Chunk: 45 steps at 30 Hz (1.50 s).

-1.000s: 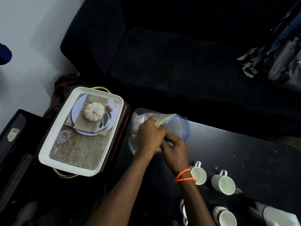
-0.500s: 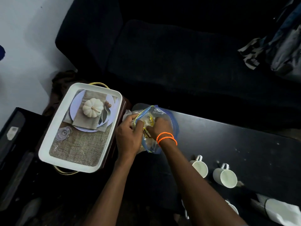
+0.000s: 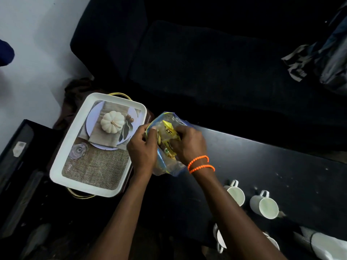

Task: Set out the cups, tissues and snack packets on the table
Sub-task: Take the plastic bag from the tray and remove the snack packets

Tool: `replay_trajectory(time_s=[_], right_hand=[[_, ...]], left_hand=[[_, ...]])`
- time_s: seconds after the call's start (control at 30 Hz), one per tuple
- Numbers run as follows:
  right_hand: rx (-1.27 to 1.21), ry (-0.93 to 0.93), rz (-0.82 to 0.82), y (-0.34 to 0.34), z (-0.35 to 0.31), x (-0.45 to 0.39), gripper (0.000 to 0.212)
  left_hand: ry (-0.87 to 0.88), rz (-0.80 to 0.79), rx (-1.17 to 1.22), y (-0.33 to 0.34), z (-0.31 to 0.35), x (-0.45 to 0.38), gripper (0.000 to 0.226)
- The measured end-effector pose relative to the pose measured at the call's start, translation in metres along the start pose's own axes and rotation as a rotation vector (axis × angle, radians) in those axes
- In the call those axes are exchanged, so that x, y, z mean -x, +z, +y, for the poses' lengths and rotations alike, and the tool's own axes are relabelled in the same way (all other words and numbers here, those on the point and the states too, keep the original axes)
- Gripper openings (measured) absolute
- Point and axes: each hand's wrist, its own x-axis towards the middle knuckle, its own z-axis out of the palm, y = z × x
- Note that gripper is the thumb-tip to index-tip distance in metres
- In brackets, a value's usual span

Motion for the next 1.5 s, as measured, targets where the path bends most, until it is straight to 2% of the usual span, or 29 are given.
replay_trajectory(time_s=[0.07,0.13,0.2,0.27,0.37,0.43,0.5,0.57,0.6,0.7,0.77,0.83,0.87,0.9,0.93,0.97,1.03,1.1,1.17,1.23,1.33,1.43,1.5], right_hand=[[-0.161,-0.060,0.134,-0.029,-0.007,0.015,0.011],[-0.344,-0.063,0.309,-0.058,-0.002,0.030,0.017],[-0.495,0.028,0.461,-0.077,0.015,0.040,0.018],[-0.717,0.166,0.563,-0.079,0.039,0.043,0.016],[-1.138,0.480,0.588,-0.057,0.077,0.041,0.031],[-1.293,0.710,0.530,-0.030,0.094,0.039,0.037],[-1.396,0.843,0.430,-0.001,0.103,0.042,0.036],[-1.375,0.949,0.324,0.022,0.111,0.046,0.037],[-1.283,1.022,0.298,0.028,0.114,0.049,0.036],[-0.740,1.128,0.317,0.023,0.112,0.056,0.033],[-0.463,0.967,0.533,0.012,0.096,0.062,0.039],[-0.458,0.560,0.801,-0.002,0.066,0.065,0.031],[-0.461,0.332,0.825,-0.005,0.050,0.062,0.023],[-0.465,0.142,0.763,-0.005,0.035,0.057,0.016],[-0.454,0.018,0.633,-0.001,0.022,0.047,0.011],[-0.421,-0.033,0.456,0.007,0.011,0.035,0.010],[-0.268,0.040,0.062,0.032,0.001,0.007,0.015],[-0.044,0.227,-0.264,0.061,0.004,-0.014,0.030],[0.007,0.360,-0.438,0.082,0.012,-0.019,0.045],[-0.059,0.416,-0.469,0.094,0.019,-0.016,0.050],[-0.055,0.378,-0.416,0.101,0.018,-0.007,0.039],[-0.028,0.228,-0.209,0.083,0.002,0.004,0.027],[-0.036,0.086,-0.075,0.057,-0.016,0.015,0.019]], left_hand=[[0.011,0.007,-0.008,-0.001,0.000,-0.005,0.012],[0.012,0.014,-0.004,-0.003,-0.001,-0.008,0.017],[-0.002,0.024,0.006,-0.004,-0.002,-0.010,0.023],[-0.018,0.037,0.023,-0.005,-0.003,-0.010,0.017],[-0.025,0.065,0.049,-0.004,-0.002,-0.007,0.016],[-0.023,0.067,0.054,-0.002,-0.002,-0.005,0.020],[-0.018,0.059,0.056,-0.001,-0.003,-0.001,0.020],[0.000,0.056,0.071,0.000,-0.004,0.003,0.021],[0.011,0.056,0.081,-0.001,-0.005,0.005,0.022],[0.018,0.038,0.098,-0.001,-0.008,0.007,0.023],[0.014,0.009,0.102,-0.001,-0.011,0.008,0.021],[0.014,-0.046,0.124,0.001,-0.011,0.009,0.015],[0.021,-0.073,0.131,0.003,-0.010,0.010,0.013],[0.029,-0.092,0.132,0.004,-0.008,0.011,0.014],[0.034,-0.102,0.133,0.005,-0.007,0.012,0.015],[0.040,-0.107,0.132,0.006,-0.005,0.012,0.016],[0.062,-0.110,0.133,0.006,-0.001,0.015,0.017],[0.074,-0.106,0.149,0.006,0.000,0.017,0.017],[0.063,-0.118,0.158,0.005,-0.002,0.019,0.016],[0.053,-0.127,0.144,0.002,-0.005,0.017,0.016],[0.063,-0.109,0.118,-0.003,-0.011,0.012,0.019],[0.060,-0.083,0.134,-0.005,-0.014,0.008,0.016],[0.021,-0.031,0.136,-0.006,-0.015,0.004,0.024]])
